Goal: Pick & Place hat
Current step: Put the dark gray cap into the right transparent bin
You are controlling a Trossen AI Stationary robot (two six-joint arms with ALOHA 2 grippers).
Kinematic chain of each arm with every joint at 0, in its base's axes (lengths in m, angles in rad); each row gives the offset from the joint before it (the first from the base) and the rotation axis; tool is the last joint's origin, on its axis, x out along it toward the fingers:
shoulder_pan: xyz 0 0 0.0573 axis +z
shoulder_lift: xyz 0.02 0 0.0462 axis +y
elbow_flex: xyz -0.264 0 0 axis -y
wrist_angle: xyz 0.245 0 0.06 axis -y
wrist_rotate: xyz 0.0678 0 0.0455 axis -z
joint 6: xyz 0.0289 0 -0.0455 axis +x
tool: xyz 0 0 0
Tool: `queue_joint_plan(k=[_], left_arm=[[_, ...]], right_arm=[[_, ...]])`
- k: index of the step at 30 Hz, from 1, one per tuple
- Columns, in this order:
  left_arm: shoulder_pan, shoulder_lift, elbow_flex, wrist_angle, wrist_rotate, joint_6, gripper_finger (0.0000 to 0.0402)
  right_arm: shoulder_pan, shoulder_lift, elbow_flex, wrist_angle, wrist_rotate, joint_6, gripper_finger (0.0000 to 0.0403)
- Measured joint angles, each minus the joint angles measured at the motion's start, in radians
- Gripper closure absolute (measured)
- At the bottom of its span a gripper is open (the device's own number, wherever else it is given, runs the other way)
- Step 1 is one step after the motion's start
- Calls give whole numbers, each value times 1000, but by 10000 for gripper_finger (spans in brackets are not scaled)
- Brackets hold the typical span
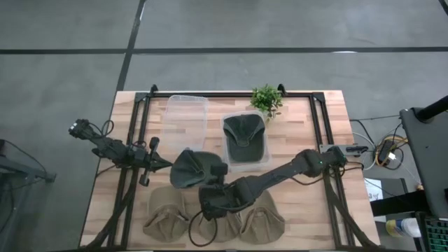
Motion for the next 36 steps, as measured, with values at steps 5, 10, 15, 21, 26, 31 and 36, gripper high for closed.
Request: queue_joint_plan(k=[5,10,15,21,26,31,36], left_arm=[[0,0,0,0,0,-2,402],[0,0,0,0,0,-3,402],[0,0,0,0,0,-3,402],[0,0,0,0,0,-4,402],[0,0,0,0,0,-4,402],[0,0,0,0,-1,-4,402],[0,0,0,1,-4,-4,402]], right_arm=[[1,-18,0,-14,-87,30,390],[-2,-32,0,-12,-167,1,390],[-46,-32,-2,7,-308,-29,390],[-59,-46,-1,60,-354,-113,390],[-59,-97,-1,85,-326,-105,390],[-57,-161,0,42,-159,2,390],[-56,-236,0,-30,-15,189,390]])
